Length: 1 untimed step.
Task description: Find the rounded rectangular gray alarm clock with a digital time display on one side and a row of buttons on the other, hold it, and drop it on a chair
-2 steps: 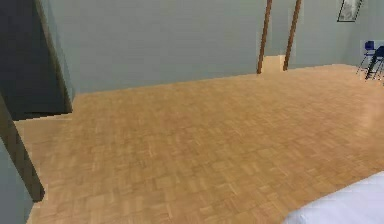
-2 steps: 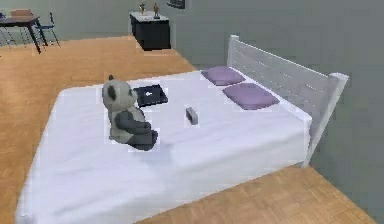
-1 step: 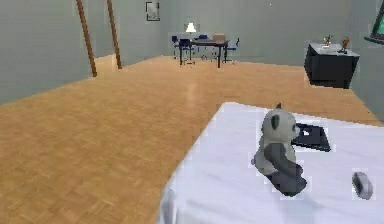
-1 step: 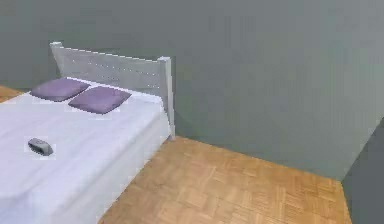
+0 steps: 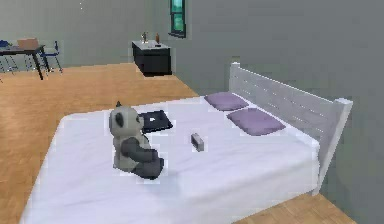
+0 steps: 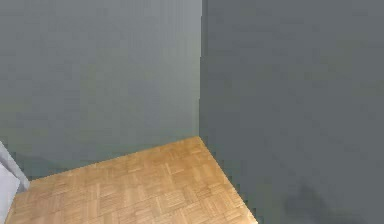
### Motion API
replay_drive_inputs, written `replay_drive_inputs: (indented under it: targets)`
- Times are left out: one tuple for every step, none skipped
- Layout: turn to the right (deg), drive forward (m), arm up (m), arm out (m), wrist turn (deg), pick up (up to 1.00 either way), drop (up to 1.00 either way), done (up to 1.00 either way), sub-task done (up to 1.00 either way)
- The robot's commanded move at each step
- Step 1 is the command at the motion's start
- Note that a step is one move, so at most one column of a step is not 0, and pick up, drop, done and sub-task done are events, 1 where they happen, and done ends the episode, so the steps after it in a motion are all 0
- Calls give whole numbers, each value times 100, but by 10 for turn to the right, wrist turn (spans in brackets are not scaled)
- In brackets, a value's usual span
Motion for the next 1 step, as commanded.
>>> replay_drive_inputs:
  targets:
    - [150, 0, 0, 0, 0, 0, 0, 0, 0]
